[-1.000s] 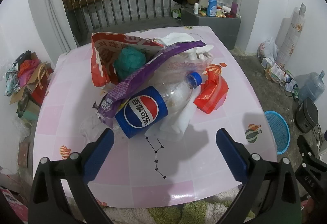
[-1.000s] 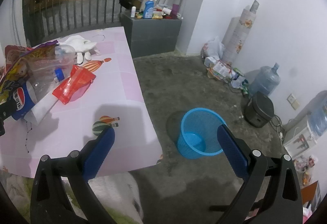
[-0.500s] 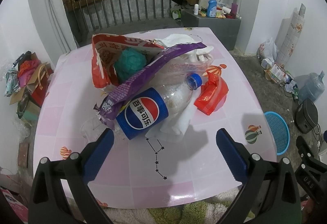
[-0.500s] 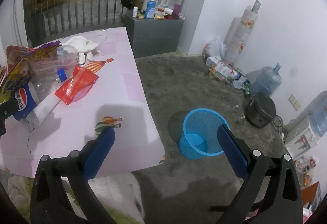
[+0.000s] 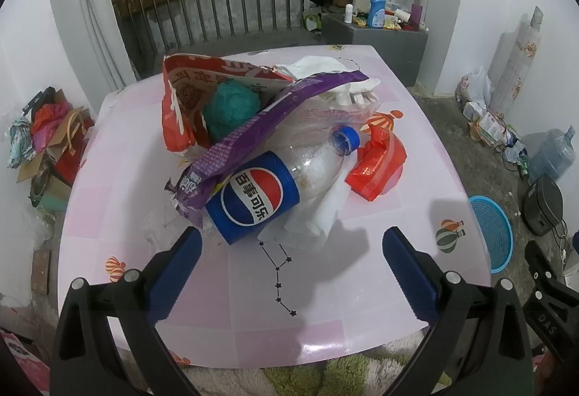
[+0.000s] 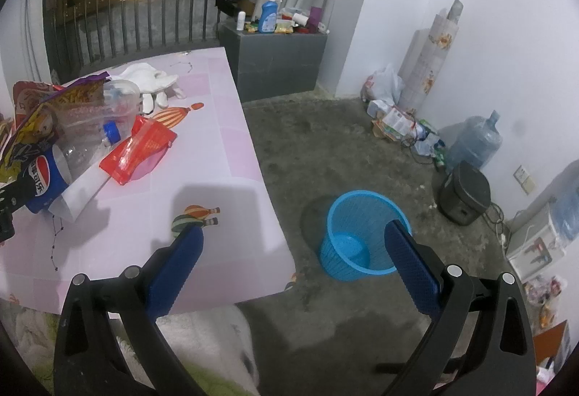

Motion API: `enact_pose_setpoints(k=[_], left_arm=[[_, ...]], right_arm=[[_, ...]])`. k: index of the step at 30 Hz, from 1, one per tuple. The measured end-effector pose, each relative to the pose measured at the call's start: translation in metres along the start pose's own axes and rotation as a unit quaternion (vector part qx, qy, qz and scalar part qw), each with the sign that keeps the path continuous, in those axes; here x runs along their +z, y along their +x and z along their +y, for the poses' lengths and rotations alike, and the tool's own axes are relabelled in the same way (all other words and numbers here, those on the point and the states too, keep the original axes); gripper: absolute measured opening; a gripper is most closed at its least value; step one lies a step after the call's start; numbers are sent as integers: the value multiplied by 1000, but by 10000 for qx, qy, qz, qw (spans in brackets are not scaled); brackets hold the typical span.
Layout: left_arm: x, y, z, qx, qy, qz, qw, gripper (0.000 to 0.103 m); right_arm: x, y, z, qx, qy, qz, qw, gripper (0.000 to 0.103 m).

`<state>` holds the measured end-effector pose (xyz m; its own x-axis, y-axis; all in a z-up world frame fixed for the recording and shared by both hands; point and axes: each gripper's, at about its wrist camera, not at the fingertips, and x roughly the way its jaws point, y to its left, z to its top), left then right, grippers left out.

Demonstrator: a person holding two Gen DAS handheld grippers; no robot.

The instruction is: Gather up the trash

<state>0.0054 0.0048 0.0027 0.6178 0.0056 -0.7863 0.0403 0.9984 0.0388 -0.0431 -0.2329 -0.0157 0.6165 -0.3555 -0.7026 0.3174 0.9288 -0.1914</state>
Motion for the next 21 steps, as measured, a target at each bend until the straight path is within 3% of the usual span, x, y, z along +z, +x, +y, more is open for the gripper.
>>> enact_pose_setpoints(k=[16, 21], left_arm=[[0, 2, 2, 2, -16, -19, 10000, 98], [3, -2, 8, -30, 91, -214, 9997, 98]], right_arm=[[0, 0, 0, 31, -12, -15, 10000, 95], [4, -3, 4, 111, -68, -119, 9998, 95]])
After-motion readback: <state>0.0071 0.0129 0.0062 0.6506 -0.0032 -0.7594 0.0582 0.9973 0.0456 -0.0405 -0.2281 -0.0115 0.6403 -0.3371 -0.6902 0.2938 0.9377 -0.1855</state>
